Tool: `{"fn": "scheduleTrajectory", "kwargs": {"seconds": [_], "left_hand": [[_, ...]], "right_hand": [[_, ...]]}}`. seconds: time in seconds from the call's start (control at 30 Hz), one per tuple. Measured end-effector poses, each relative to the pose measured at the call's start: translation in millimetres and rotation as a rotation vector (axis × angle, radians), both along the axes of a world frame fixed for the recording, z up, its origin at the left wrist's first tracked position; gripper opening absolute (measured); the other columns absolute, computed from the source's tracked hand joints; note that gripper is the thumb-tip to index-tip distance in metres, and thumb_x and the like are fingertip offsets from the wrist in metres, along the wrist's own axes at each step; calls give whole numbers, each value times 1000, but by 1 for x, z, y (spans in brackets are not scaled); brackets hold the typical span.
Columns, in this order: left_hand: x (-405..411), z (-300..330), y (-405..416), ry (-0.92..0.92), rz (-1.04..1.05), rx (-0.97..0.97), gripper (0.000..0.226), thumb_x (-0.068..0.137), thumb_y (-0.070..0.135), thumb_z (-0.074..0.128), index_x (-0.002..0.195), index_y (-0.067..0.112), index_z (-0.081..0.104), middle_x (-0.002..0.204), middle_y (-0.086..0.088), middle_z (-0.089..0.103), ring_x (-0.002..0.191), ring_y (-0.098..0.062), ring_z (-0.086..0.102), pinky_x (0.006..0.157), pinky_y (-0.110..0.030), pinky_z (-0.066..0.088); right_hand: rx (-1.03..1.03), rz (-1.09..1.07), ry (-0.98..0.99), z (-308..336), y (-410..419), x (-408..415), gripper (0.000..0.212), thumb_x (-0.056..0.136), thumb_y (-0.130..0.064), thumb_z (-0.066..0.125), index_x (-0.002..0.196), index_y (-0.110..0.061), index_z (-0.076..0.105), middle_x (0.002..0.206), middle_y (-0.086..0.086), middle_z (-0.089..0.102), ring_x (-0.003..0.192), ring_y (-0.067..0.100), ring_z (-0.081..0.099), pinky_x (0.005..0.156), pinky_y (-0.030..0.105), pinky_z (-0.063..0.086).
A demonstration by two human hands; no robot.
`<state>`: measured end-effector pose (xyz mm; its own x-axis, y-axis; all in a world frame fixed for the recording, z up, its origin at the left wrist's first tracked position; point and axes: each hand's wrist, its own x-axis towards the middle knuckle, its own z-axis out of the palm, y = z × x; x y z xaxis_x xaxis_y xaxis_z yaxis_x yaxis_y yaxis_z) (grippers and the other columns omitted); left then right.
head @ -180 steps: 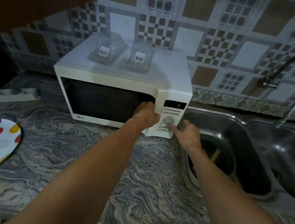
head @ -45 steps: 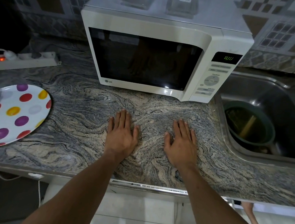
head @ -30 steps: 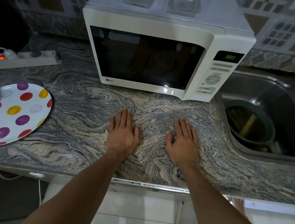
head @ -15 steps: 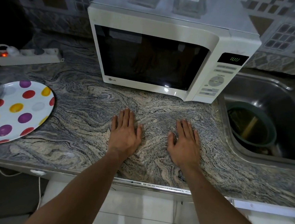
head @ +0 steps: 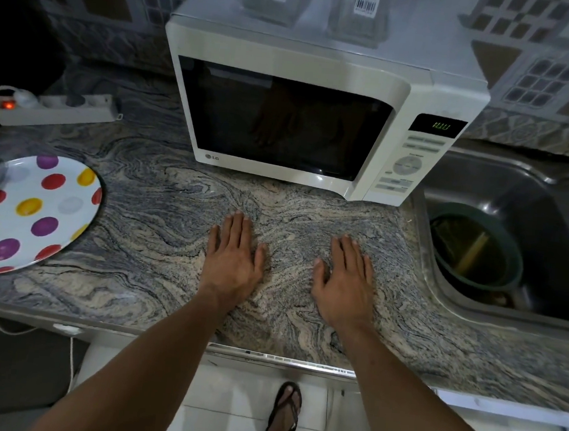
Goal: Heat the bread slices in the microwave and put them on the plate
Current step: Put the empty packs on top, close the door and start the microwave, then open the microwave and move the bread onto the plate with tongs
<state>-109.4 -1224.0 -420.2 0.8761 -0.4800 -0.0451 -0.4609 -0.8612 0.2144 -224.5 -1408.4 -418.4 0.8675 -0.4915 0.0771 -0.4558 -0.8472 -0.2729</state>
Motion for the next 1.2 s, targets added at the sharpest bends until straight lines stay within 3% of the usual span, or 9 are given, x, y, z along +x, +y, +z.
{"fn": "scheduleTrajectory", "kwargs": {"seconds": [0.13, 0.27, 0.37, 0.43, 0.5, 0.63, 0.83, 0.93, 1.2], "left_hand": [[1, 9, -3, 35, -9, 72, 73, 99, 54, -1, 156, 8, -3, 164, -12, -10, 151, -25, -12, 122, -45, -6], [12, 34, -12, -73, -81, 323, 77, 93, 55, 6, 142, 2, 35, 148, -22, 32, 135, -36, 31, 113, -50, 25], [24, 49, -29, -28, -111, 431, 78, 89, 64, 16, 133, 5, 42, 129, -19, 41, 116, -32, 42, 100, -44, 41], [33, 65, -47, 61, -112, 517, 80, 89, 66, 27, 137, 5, 44, 132, -20, 42, 118, -34, 46, 96, -42, 46], [41, 85, -65, 133, -131, 557, 64, 89, 59, 40, 133, 13, 53, 132, -16, 51, 117, -32, 54, 93, -38, 49], [51, 112, -94, 129, -68, 355, 37, 93, 43, 49, 116, 17, 63, 117, -9, 65, 106, -28, 63, 88, -39, 53], [49, 144, -169, 142, -69, -151, 43, 92, 47, 55, 121, 16, 64, 116, -8, 68, 108, -29, 62, 87, -36, 52], [50, 159, -196, 226, -90, -367, 38, 89, 50, 61, 108, 18, 69, 99, -3, 74, 94, -24, 68, 83, -40, 56], [66, 171, -221, 273, -40, -370, 41, 88, 51, 64, 109, 17, 71, 103, -4, 73, 85, -23, 70, 80, -40, 59]], "right_hand": [[49, 10, 18, 8, -3, 2, 66, 102, -54, 21, 159, -19, 25, 167, 0, 16, 153, 20, 10, 125, 42, 4], [96, 84, 47, 19, -35, 11, 63, 89, -61, 33, 137, -25, 52, 138, -1, 45, 128, 24, 39, 109, 45, 34], [335, 45, -90, 23, -68, 18, 36, 91, -43, 58, 116, -19, 65, 117, 1, 54, 110, 23, 55, 93, 42, 49], [449, -44, -127, 31, -89, 23, 37, 91, -38, 68, 120, -16, 62, 120, 3, 55, 112, 24, 58, 91, 31, 48], [520, -145, -143, 37, -109, 26, 56, 90, -44, 70, 135, -15, 53, 132, 4, 55, 117, 23, 58, 94, 30, 46], [643, -284, -196, 48, -142, 33, 77, 86, -55, 71, 147, -20, 38, 143, 4, 53, 125, 26, 57, 100, 41, 49], [511, -248, -135, 69, -171, 53, 62, 83, -64, 67, 125, -19, 57, 119, 6, 68, 109, 31, 64, 86, 40, 55], [468, -242, -90, 77, -175, 63, 58, 85, -62, 67, 119, -15, 61, 117, 11, 69, 107, 34, 65, 84, 39, 54], [368, -213, -37, 84, -190, 72, 60, 87, -66, 61, 116, -14, 68, 111, 13, 72, 101, 34, 66, 73, 34, 48]]}}
